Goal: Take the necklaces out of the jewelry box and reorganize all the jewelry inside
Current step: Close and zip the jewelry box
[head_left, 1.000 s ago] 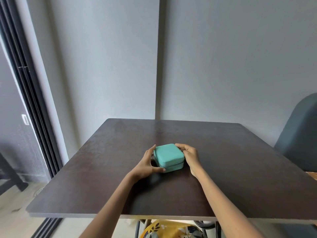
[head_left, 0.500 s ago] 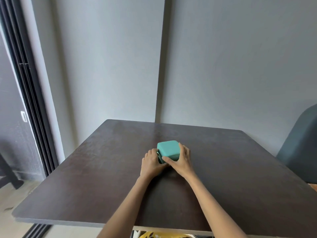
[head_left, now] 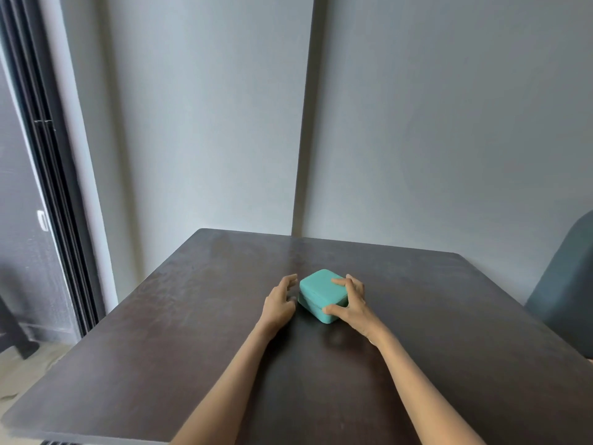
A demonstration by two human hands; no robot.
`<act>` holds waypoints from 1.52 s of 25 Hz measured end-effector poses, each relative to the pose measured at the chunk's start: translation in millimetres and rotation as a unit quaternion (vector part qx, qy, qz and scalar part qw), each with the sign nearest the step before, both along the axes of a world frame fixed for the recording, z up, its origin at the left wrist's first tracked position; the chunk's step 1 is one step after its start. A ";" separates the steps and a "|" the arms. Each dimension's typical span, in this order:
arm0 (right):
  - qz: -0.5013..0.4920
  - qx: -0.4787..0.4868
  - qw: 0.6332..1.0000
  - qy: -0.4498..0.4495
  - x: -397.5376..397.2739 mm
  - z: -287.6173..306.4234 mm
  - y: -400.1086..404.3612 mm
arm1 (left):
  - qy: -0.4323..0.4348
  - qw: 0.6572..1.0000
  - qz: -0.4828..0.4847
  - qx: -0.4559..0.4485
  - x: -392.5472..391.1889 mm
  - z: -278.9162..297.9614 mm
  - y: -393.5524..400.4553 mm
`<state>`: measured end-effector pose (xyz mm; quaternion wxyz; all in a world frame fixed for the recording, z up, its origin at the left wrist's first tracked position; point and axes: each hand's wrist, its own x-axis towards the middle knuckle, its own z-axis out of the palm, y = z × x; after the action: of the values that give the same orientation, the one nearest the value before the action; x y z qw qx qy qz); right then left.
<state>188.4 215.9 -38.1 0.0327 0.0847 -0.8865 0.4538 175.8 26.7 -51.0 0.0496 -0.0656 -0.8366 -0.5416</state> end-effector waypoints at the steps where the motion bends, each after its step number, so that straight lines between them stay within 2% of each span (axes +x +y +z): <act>1: 0.012 0.000 1.000 -0.003 -0.9 0.8 3.8 | -0.001 1.000 -0.021 -0.014 -4.7 -0.6 -0.7; 6: 0.025 0.016 1.000 0.006 -1.5 4.9 8.9 | 0.019 0.995 -0.062 -0.079 -22.6 0.2 -4.7; 11: 0.035 0.116 0.993 0.015 -0.4 0.0 20.0 | 0.037 0.995 -0.076 -0.060 -26.1 -0.2 -6.2; 15: 0.005 0.098 0.994 0.051 1.5 -4.0 21.1 | 0.017 0.994 -0.093 -0.050 -31.0 -1.2 -8.8; 20: -0.003 0.103 0.993 0.057 0.2 -5.9 20.1 | 0.008 0.997 -0.028 -0.068 -30.1 1.0 -1.0; 23: 0.000 0.111 0.993 0.050 -1.0 -7.3 20.3 | -0.023 0.998 -0.049 -0.038 -33.8 1.5 -3.2; 27: -0.013 0.115 0.991 0.062 -0.7 -7.6 20.6 | 0.010 0.994 -0.058 -0.087 -34.5 1.3 -4.6; 31: -0.025 0.113 0.991 0.070 0.4 -7.7 20.0 | -0.014 0.995 -0.082 -0.048 -29.8 3.5 -6.5; 38: -0.053 0.105 0.991 0.065 -2.9 -7.8 14.0 | 0.046 0.995 0.034 -0.084 -16.3 5.8 0.3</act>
<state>185.5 230.0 -45.9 0.1048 0.0700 -0.9285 0.3492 159.5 27.0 -45.2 0.1007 -0.0663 -0.8778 -0.4636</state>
